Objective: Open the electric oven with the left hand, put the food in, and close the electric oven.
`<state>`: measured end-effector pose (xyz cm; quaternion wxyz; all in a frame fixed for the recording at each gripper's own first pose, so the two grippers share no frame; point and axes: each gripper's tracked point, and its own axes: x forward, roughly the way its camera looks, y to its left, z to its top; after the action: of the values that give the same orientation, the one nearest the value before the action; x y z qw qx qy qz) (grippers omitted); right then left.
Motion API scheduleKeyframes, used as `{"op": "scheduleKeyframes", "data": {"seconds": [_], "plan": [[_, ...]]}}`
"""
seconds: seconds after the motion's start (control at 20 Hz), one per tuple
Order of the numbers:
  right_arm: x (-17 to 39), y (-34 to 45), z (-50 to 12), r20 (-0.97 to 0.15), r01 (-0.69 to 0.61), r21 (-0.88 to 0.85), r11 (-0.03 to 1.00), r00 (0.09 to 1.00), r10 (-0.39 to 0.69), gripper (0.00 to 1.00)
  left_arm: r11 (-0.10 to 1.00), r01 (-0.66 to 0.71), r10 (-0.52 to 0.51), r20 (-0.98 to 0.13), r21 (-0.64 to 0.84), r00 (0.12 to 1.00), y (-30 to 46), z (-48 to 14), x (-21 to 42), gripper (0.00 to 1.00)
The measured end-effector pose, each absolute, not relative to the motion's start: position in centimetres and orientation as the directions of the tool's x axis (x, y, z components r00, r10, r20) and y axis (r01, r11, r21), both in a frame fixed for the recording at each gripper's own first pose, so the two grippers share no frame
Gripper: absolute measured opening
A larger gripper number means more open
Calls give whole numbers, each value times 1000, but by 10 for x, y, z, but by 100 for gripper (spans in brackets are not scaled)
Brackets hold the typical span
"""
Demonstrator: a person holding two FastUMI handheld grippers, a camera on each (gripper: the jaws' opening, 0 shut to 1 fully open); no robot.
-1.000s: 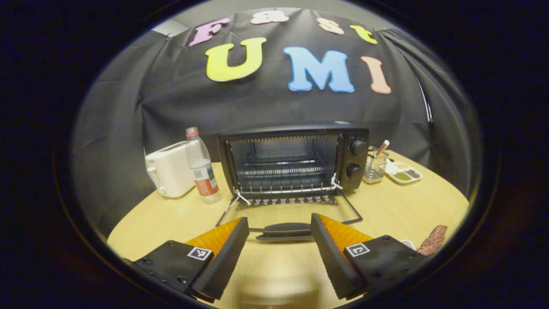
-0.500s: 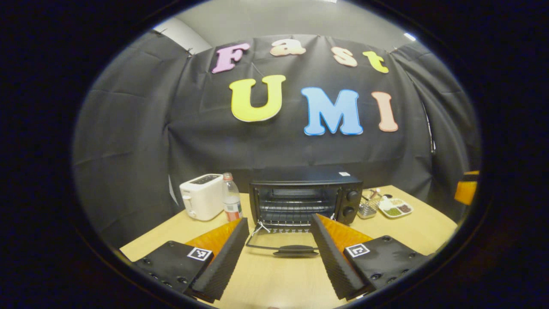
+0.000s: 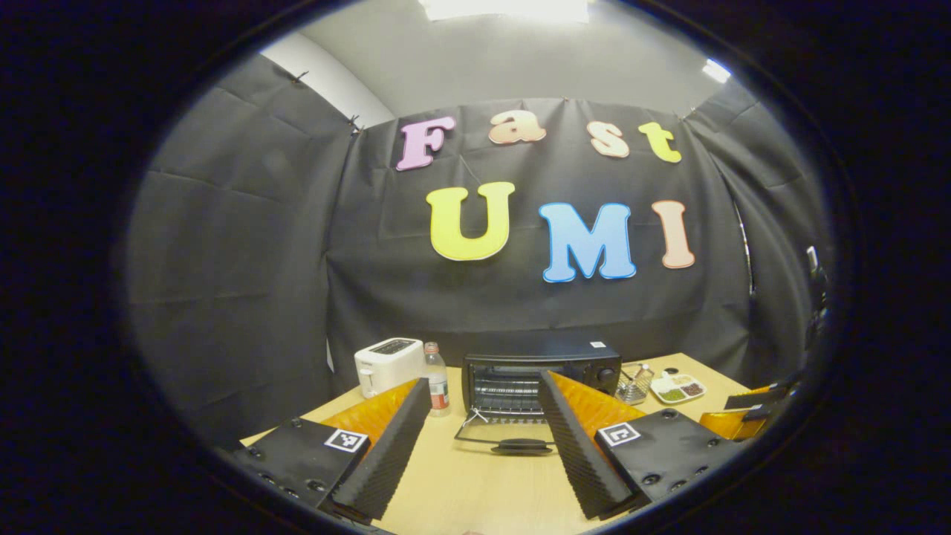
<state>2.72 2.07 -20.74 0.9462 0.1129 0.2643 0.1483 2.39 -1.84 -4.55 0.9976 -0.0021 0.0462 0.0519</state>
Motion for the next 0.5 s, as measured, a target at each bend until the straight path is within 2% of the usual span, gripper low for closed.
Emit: {"op": "scheduleKeyframes", "data": {"seconds": [0.25, 0.35, 0.5], "plan": [[22, 31, -239, -534, -170, 411, 896, 752, 388, 98, 991, -131, 131, -96, 11, 987, -9, -42, 10, 94], [17, 38, -251, -558, -158, 445, 882, 722, 410, 92, 990, -141, 141, -98, 10, 985, -4, -41, 6, 96], [14, 43, -271, -592, -116, 490, 864, 684, 427, 91, 989, -148, 149, -98, 18, 984, -1, -42, 4, 98]]}}
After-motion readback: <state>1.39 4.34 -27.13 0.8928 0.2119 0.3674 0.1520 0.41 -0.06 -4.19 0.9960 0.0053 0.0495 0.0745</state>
